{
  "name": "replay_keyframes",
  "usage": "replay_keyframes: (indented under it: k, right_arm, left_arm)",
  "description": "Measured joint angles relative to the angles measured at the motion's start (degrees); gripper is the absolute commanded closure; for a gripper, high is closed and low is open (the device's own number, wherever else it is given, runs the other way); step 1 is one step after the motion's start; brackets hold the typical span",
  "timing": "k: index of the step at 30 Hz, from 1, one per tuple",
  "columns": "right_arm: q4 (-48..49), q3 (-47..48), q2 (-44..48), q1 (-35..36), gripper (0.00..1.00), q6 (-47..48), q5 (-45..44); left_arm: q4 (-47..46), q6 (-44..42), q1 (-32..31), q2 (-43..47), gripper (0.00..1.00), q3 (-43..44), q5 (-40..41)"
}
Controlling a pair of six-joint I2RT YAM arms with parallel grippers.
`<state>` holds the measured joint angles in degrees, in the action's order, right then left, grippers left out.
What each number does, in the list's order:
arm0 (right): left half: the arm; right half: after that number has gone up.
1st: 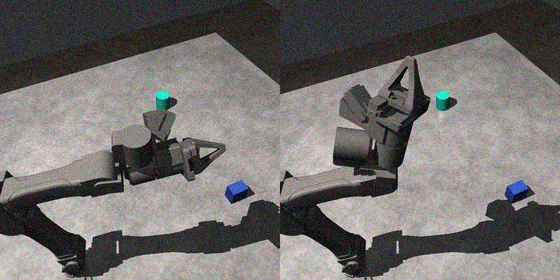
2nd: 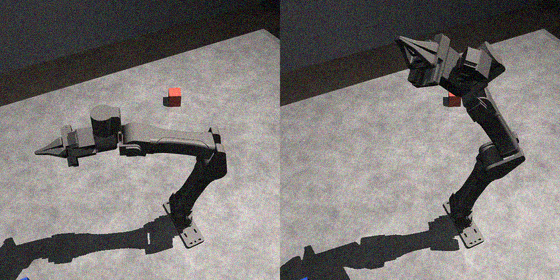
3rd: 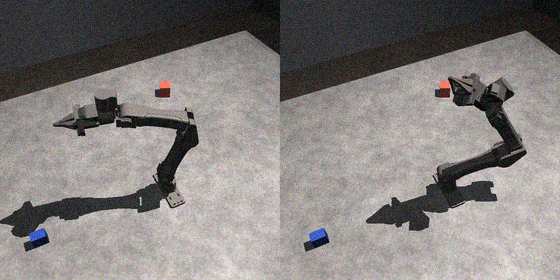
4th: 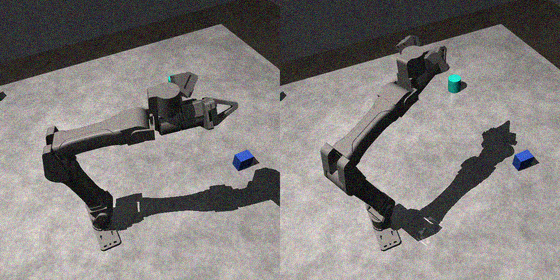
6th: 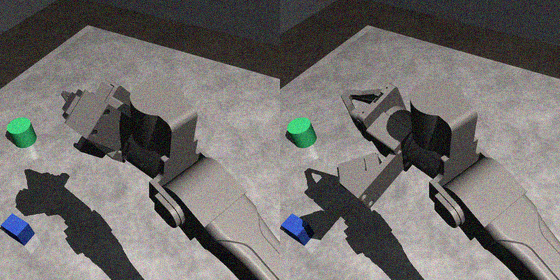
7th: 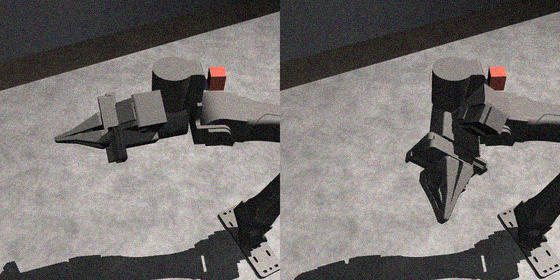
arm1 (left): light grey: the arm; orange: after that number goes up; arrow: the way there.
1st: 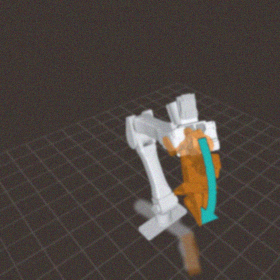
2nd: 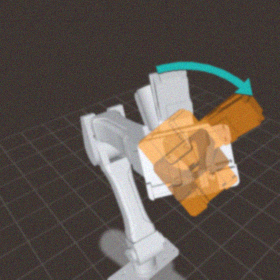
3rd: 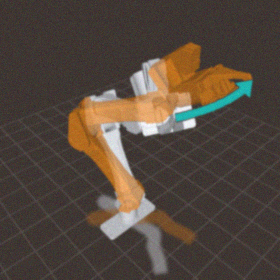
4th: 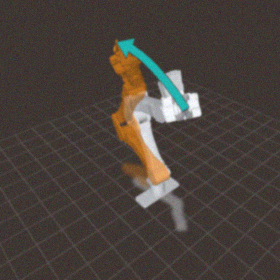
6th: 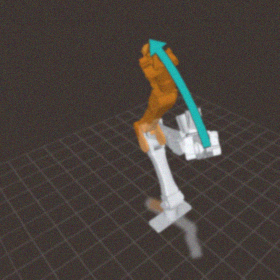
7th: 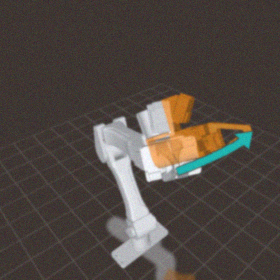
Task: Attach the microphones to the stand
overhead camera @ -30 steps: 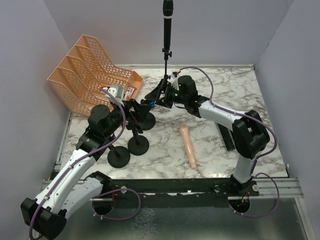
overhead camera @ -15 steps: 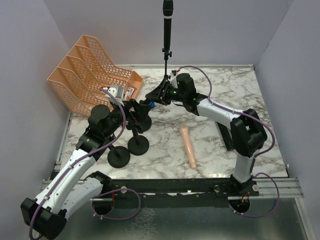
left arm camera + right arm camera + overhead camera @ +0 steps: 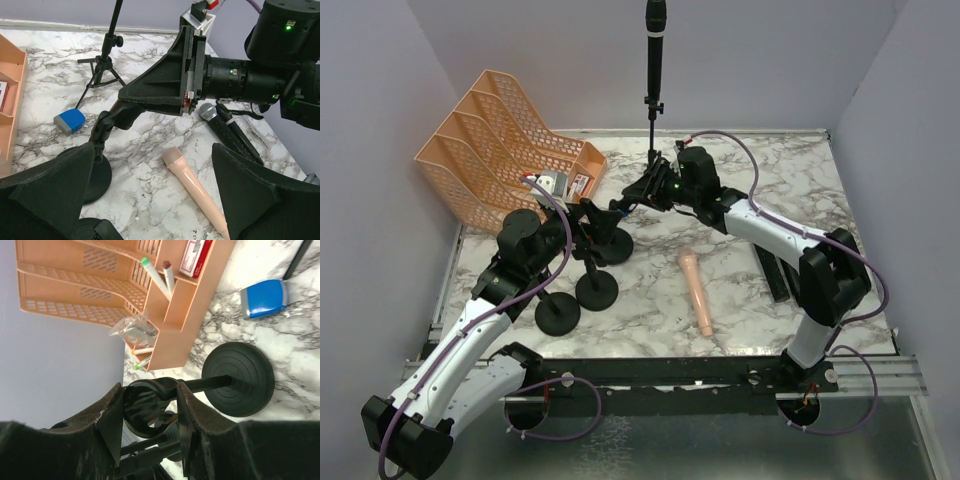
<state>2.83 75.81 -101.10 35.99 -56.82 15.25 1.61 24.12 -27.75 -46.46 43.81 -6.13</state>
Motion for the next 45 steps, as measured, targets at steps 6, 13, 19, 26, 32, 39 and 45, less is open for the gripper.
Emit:
replay_keyframes:
  k: [6, 13, 19, 26, 32, 39, 45]
  right_arm:
    - [-4.7, -0.2, 3.8, -0.2, 0.78, 2.9, -5.2]
    - [-7.7, -4.5, 11.1, -3.1, 0.78, 6.4, -11.4]
    - [-10.2, -8.0, 14.6, -7.4, 0.72, 8.2, -15.3]
    - [-11.8, -9.0, 15.6, -8.7, 0.28, 8.3, -17.2]
    - [-11.7, -9.0, 18.6, -9.0, 0.13, 9.8, -17.9]
    - [-11.9, -11.6, 27.1, -9.1, 0.13, 18.2, -19.7]
    - [-17.0, -15.7, 32.3, -9.1, 0.14, 27.6, -19.4]
  left_arm:
    - [0.3, 0.0, 0.0, 0.0, 0.01, 0.0, 0.1]
    - [0.2, 0.0, 0.0, -0.7, 0.01, 0.0, 0.1]
    - [0.2, 0.0, 0.0, -1.4, 0.01, 0.0, 0.1]
    - [-0.2, 0.0, 0.0, -2.0, 0.01, 0.0, 0.0]
    - [-0.2, 0.0, 0.0, -3.1, 0.01, 0.0, -0.1]
    - [-0.2, -0.4, 0.0, -4.6, 0.01, 0.7, -0.1]
    - [-0.1, -1.3, 0.0, -4.5, 0.01, 1.4, -0.1]
